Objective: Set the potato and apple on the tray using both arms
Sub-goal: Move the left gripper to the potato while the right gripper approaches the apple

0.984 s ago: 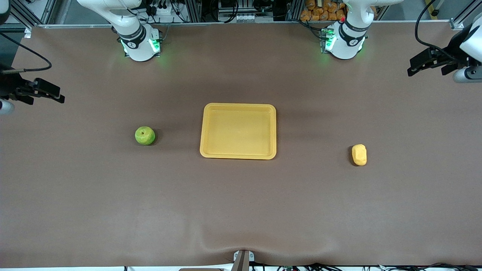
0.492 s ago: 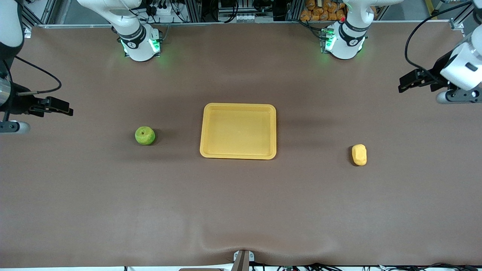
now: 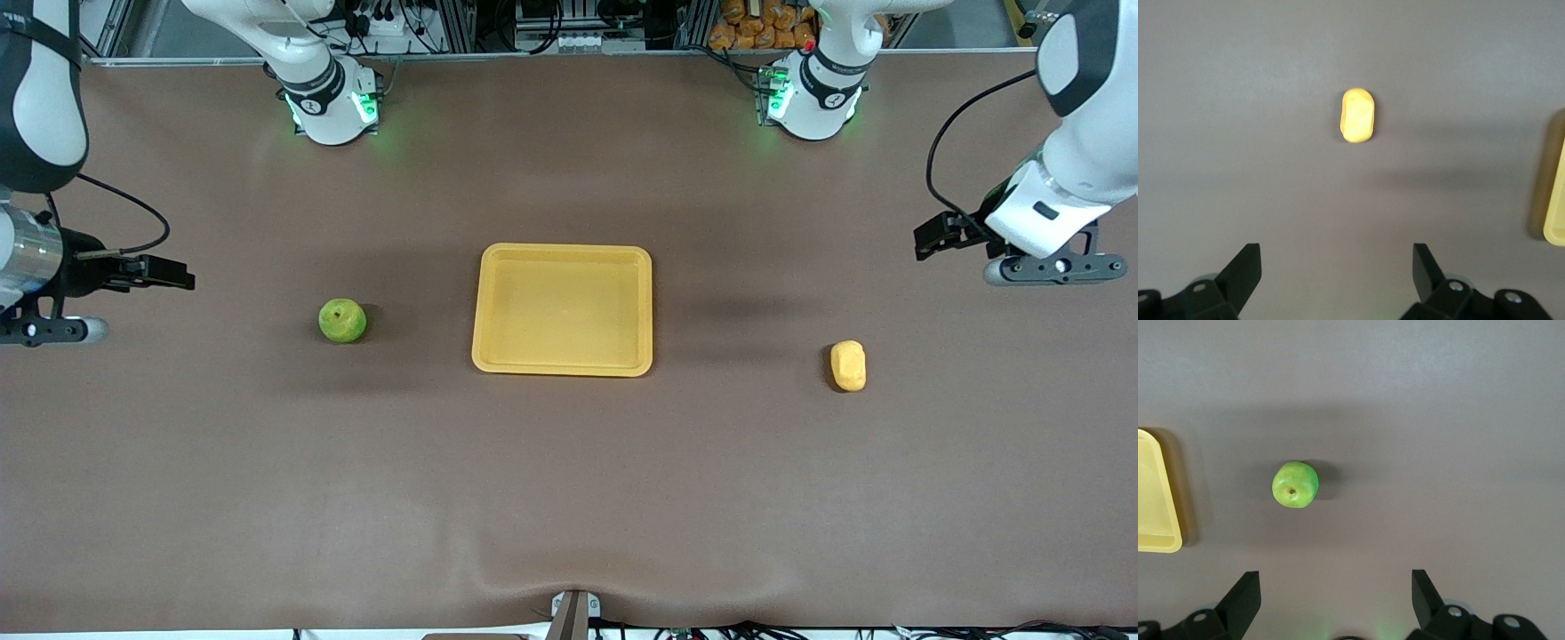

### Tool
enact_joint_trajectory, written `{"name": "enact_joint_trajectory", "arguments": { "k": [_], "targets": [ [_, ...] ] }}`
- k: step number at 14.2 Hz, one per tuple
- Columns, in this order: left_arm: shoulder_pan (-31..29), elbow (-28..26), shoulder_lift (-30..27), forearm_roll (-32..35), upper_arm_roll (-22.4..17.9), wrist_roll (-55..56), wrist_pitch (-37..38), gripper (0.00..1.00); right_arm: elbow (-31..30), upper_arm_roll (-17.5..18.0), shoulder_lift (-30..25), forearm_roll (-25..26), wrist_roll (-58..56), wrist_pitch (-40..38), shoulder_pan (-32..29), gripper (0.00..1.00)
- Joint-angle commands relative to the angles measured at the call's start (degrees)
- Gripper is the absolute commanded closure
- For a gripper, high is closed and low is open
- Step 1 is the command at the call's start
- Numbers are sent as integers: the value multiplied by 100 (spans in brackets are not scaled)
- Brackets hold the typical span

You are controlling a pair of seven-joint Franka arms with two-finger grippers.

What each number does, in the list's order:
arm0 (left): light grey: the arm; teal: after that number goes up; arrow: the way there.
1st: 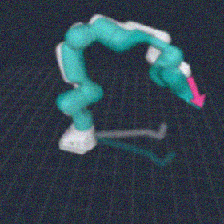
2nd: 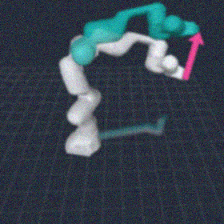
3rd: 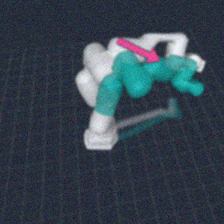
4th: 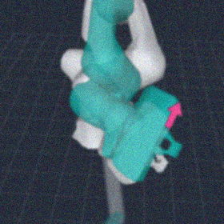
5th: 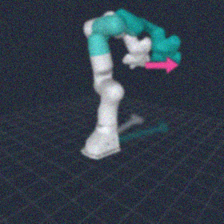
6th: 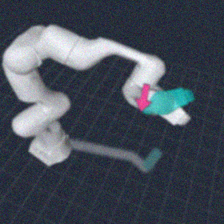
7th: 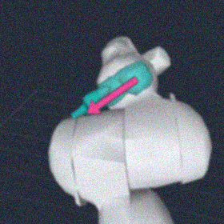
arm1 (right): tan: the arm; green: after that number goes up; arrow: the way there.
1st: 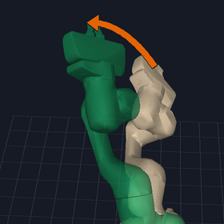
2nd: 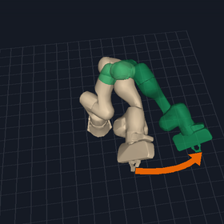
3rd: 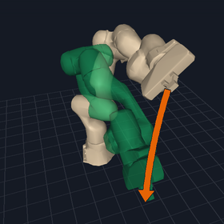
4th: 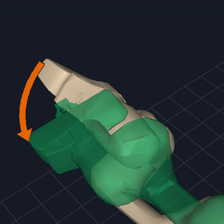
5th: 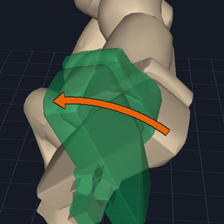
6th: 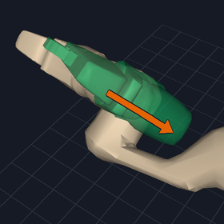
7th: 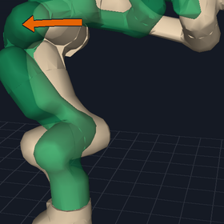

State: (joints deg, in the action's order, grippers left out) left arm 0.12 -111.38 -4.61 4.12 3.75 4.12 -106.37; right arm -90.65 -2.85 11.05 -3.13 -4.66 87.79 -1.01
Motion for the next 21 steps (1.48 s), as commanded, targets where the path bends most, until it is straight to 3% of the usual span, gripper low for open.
{"name": "enact_joint_trajectory", "arguments": {
  "k": [1, 4, 10, 21],
  "targets": [
    [-29, -550, -119, 115, 38, -34, -672, 0, 118, 65, 247, -74, -9, 10, -48, 0],
    [-29, -928, 48, 115, 29, -34, -1366, 0, 100, 65, 397, -74, 9, 37, 31, 0],
    [-126, -1061, 829, 124, 29, -26, -2228, 0, 12, 83, 608, -100, 192, 195, 171, 0],
    [-135, -1140, 1946, 124, 29, 18, -3590, 0, -1024, 92, 521, -241, 659, 1037, 417, 0]
  ]
}}
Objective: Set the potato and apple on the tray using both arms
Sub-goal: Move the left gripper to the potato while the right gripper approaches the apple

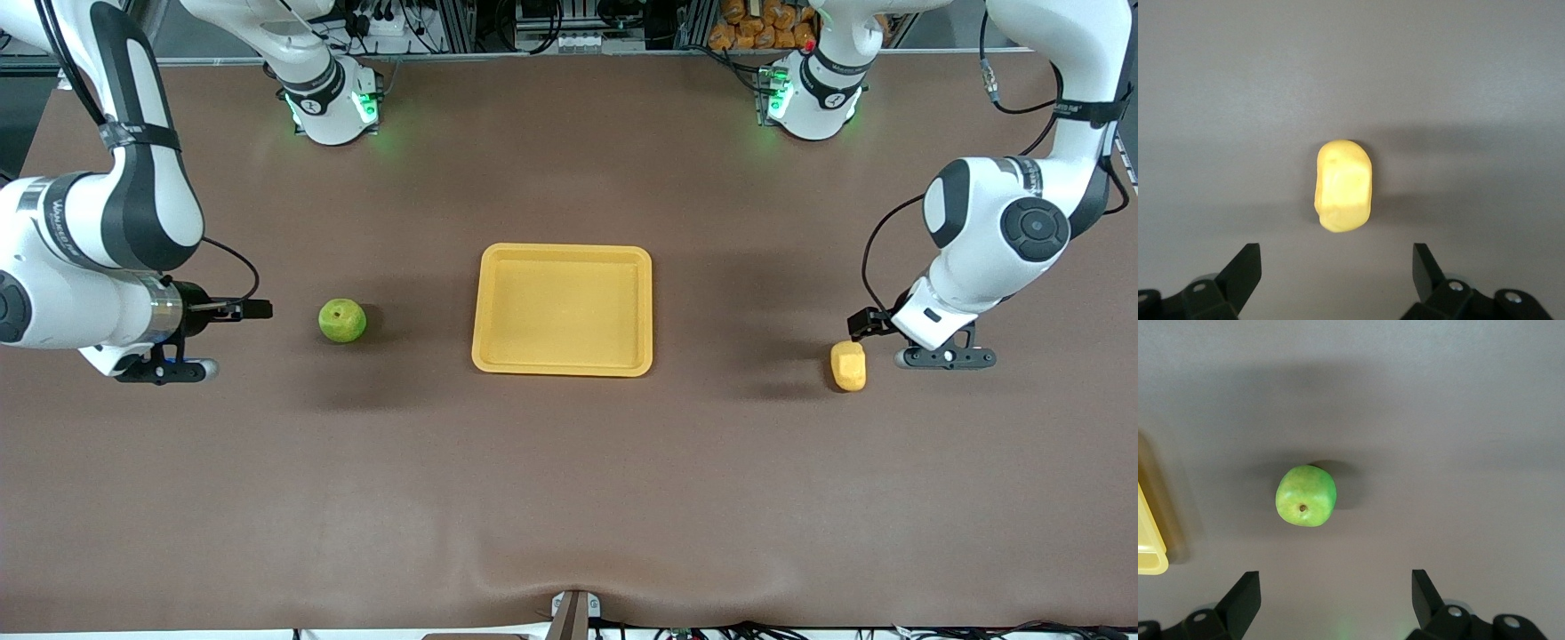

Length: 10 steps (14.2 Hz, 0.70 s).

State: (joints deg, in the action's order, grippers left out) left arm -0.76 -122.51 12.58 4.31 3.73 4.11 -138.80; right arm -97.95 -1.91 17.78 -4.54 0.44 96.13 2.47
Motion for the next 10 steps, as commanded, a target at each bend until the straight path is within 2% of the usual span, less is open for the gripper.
{"name": "enact_joint_trajectory", "arguments": {
  "k": [1, 4, 6, 8, 10],
  "targets": [
    [-74, -27, 384, 105, 31, 20, -523, 0, -451, -3, -222, -100, 150, 343, 121, 0],
    [-83, -10, 719, 105, 31, 64, -911, 0, -1197, -3, -468, -109, 158, 1063, 157, 0],
    [-83, 8, 842, 105, 31, 73, -1034, 0, -1410, -3, -530, -109, 219, 1284, 201, 0],
    [-109, 34, 983, 105, 40, 73, -1087, 6, -1594, -3, -574, -109, 412, 1512, 332, 0],
    [-109, 34, 1132, 96, 31, 90, -1289, 8, -1849, -3, -644, -109, 562, 1846, 455, 0]
  ]
}}
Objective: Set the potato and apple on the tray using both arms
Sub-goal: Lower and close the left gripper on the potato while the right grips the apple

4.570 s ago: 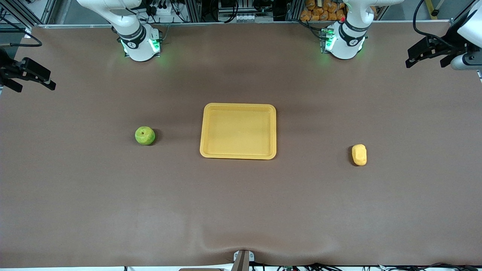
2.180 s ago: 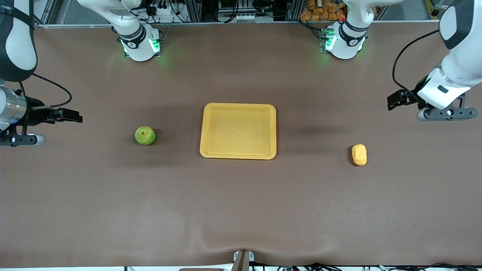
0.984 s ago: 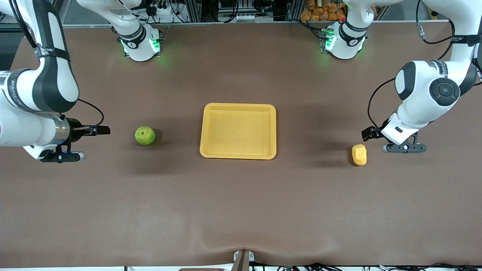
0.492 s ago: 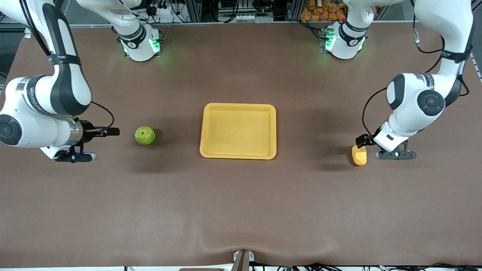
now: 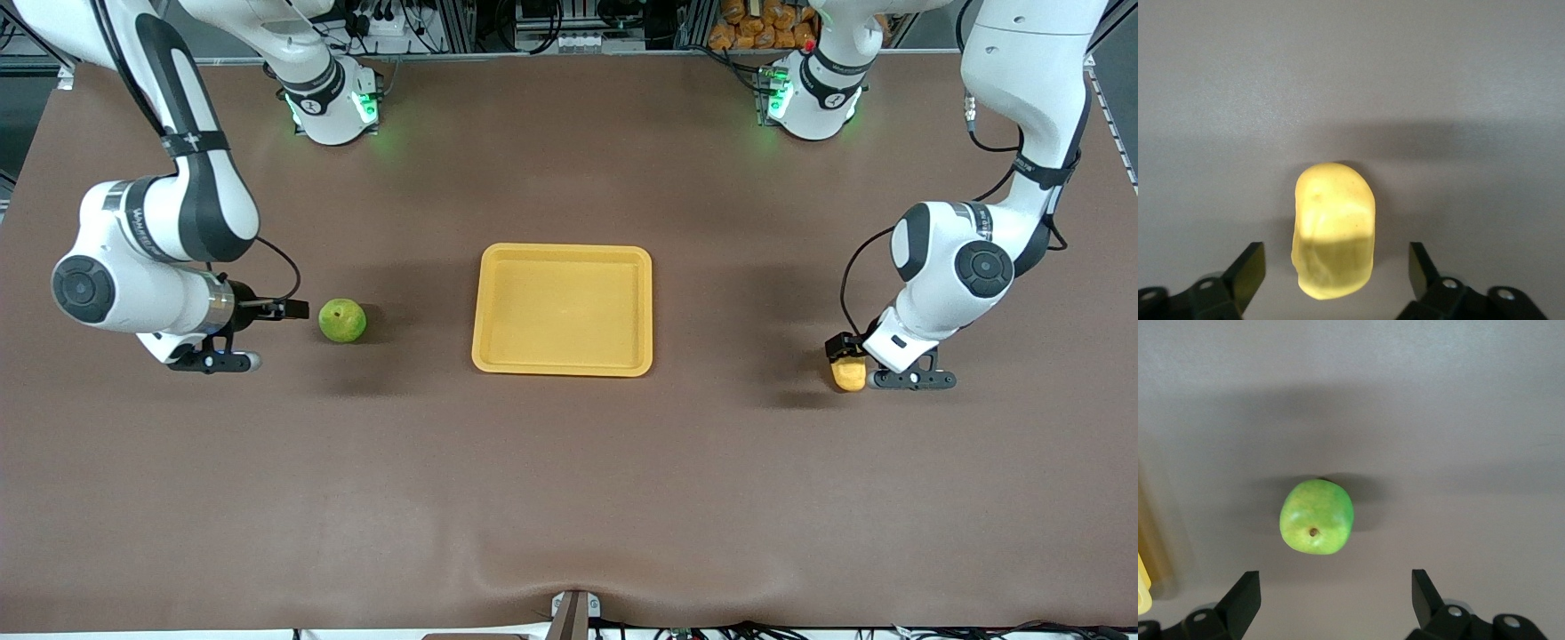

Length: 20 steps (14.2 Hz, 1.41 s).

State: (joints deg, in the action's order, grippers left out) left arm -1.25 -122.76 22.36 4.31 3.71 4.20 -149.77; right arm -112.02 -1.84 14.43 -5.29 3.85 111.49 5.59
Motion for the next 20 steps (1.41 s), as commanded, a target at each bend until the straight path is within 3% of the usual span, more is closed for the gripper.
{"name": "enact_joint_trajectory", "arguments": {
  "k": [1, 13, 17, 20],
  "targets": [
    [-103, 60, 216, 96, 42, 90, -263, 10, -513, -10, -327, -33, 230, 399, 153, 0],
    [-122, 60, 313, 79, 42, 90, -316, 25, -1173, -10, -301, -33, 230, 1454, 179, 0],
    [-113, 60, 322, 79, 42, 90, -316, 36, -1269, -1, -274, -33, 256, 1647, 214, 0],
    [-104, 60, 322, 79, 42, 90, -307, 53, -1436, -1, -239, -33, 414, 2087, 355, 0]
  ]
}}
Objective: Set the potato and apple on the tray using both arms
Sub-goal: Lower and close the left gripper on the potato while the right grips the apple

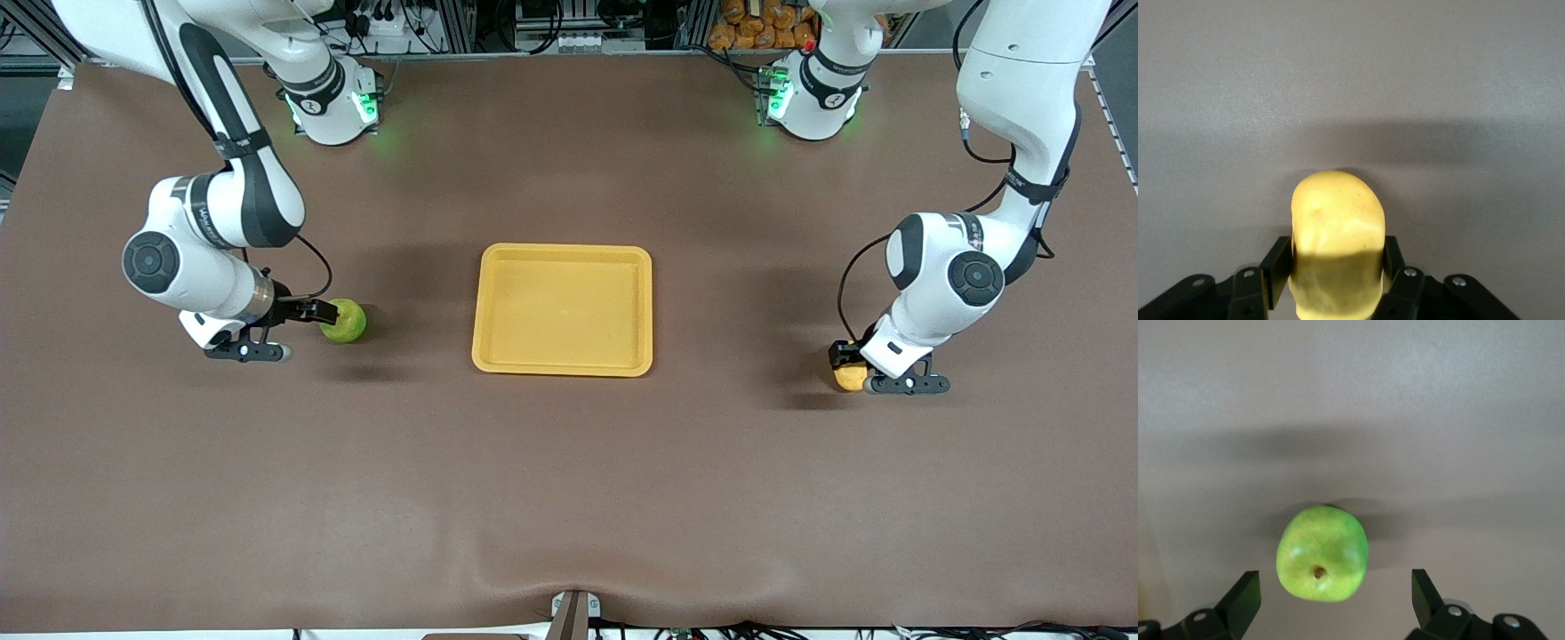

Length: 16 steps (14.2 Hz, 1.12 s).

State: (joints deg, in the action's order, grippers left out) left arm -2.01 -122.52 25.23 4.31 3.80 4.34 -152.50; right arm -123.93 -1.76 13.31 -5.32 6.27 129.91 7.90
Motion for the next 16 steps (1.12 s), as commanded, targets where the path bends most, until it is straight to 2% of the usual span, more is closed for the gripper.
{"name": "enact_joint_trajectory", "arguments": {
  "k": [1, 5, 6, 9, 16],
  "targets": [
    [-28, 36, 34, 79, 34, 76, -34, 60, -255, -18, -101, -31, 190, 272, 159, 0],
    [-10, 36, -1, 79, 42, 76, -17, 94, -369, -18, -31, -31, 322, 465, 282, 0],
    [-10, 36, -27, 79, 60, 67, -8, 100, -387, -18, -22, -31, 322, 509, 282, 0],
    [-1, 36, -141, 79, 95, 67, 27, 100, -518, -18, 39, -31, 322, 729, 282, 0],
    [-10, 79, -510, 70, 472, 67, 422, 100, -562, -18, 180, -31, 322, 861, 309, 0]
  ]
}}
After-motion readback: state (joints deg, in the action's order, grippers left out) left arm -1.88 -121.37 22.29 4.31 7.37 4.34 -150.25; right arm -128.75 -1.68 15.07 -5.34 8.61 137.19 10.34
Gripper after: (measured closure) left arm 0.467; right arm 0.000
